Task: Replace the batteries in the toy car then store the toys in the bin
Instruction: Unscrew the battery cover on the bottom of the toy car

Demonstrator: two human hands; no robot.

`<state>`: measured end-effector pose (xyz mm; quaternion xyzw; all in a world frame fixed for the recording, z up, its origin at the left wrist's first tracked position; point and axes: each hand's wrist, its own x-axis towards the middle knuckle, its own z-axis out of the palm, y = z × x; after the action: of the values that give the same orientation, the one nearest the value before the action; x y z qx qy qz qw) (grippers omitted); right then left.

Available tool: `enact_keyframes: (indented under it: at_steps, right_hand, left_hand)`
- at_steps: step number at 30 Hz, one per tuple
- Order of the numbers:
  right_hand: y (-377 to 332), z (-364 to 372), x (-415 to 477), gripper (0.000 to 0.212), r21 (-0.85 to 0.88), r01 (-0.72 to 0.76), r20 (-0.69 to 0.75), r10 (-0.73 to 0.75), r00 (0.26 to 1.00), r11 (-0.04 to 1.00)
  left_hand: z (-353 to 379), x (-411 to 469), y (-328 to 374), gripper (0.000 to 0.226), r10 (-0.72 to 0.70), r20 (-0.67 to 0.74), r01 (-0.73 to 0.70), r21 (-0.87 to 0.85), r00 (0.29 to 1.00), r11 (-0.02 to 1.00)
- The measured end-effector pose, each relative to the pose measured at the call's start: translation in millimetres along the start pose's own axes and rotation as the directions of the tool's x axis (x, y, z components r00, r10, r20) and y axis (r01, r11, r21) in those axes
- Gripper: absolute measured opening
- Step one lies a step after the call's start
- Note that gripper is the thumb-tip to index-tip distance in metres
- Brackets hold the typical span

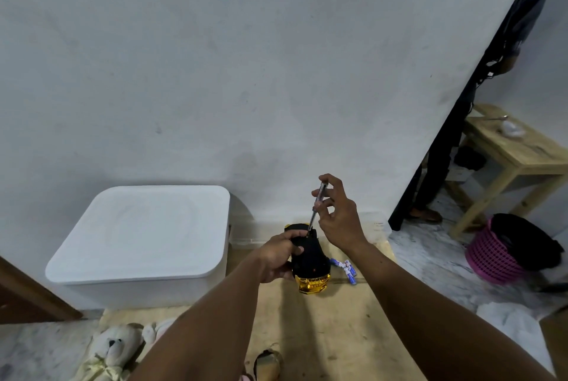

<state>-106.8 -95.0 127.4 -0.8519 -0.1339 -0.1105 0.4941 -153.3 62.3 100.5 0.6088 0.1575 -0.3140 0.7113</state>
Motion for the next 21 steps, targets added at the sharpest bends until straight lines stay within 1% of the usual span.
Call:
enact_keyframes:
  at_steps: [4, 7, 9, 13, 18, 21]
  right_hand:
    - [-2.0, 0.8, 0.8, 0.053, -0.004, 0.005, 0.030, -0.005, 1.000, 1.000]
    - [-4.9, 1.2, 4.4, 0.043, 0.040, -0.011, -0.012, 0.011, 1.000, 0.999]
    - [-5.0, 1.5, 6.2, 0.040, 0.064, -0.010, -0.047, 0.013, 0.999, 0.998]
    - [-6.3, 3.2, 7.4, 0.044, 0.074, -0.002, -0.111, 0.011, 0.994, 0.997]
    - [-8.8, 6.6, 8.5, 0.049, 0.116, -0.036, -0.079, 0.045, 0.996, 0.993]
    - [-9.4, 5.7, 5.1, 0.044, 0.125, -0.026, -0.084, 0.036, 0.996, 0.992]
  left_hand:
    - [-0.2, -0.8, -2.7, 0.044, -0.002, -0.004, 0.002, 0.014, 1.000, 1.000]
    - [-0.2, -1.5, -3.9, 0.044, 0.003, -0.005, -0.002, 0.028, 1.000, 1.000]
    - [-0.1, -3.0, -3.4, 0.044, 0.004, -0.006, -0.003, 0.031, 1.000, 1.000]
    - [1.3, -4.9, -2.4, 0.044, 0.010, -0.008, -0.010, 0.032, 1.000, 0.999]
    - [0.9, -5.9, 0.0, 0.045, 0.021, -0.011, -0.020, 0.028, 1.000, 0.999]
    - [-0.3, -6.7, 0.0, 0.046, 0.023, -0.023, -0.022, 0.026, 0.999, 0.999]
